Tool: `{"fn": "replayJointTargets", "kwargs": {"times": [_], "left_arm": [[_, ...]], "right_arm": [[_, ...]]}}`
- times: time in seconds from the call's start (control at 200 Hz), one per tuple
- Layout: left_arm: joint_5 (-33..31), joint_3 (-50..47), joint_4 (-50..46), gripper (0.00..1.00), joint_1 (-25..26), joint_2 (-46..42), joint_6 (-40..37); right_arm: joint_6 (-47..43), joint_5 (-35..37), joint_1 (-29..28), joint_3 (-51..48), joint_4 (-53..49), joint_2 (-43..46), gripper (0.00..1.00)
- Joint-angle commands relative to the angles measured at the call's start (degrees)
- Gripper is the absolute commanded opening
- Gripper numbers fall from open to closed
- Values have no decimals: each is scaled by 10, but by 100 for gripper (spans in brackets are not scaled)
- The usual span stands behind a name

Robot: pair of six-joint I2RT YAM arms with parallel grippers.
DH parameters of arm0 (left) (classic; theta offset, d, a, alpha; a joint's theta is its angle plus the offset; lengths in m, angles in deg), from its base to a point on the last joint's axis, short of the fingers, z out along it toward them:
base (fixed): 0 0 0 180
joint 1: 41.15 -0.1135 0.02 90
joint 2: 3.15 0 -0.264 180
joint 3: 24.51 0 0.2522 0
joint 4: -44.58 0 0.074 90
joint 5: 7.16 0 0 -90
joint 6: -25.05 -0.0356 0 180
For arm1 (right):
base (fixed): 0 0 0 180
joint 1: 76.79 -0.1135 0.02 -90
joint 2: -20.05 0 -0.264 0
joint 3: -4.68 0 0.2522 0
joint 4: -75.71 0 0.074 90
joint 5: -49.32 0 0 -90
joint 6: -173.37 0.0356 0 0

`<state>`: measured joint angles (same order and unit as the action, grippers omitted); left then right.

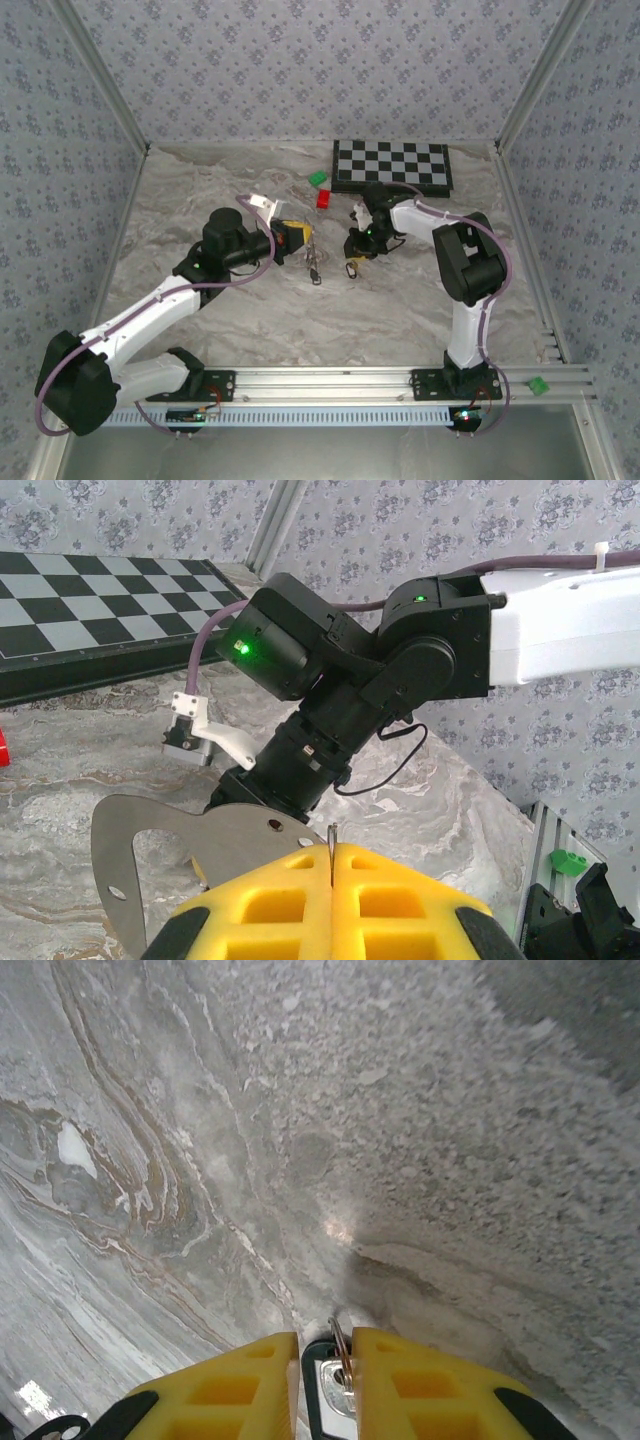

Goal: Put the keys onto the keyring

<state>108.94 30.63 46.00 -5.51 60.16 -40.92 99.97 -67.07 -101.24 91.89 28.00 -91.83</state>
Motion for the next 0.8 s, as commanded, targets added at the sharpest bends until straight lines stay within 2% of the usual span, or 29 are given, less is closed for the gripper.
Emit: {"fn": "replayJointTargets", "kwargs": {"times": [0.0,0.795], "left_arm": [[12,1,31,0,-3,-9,2],[18,0,34,0,-4,-11,4]], "right_arm": [[-15,-5,-5,15,-31,-4,21],[-27,17,-15,38,-46,-26,18]]}}
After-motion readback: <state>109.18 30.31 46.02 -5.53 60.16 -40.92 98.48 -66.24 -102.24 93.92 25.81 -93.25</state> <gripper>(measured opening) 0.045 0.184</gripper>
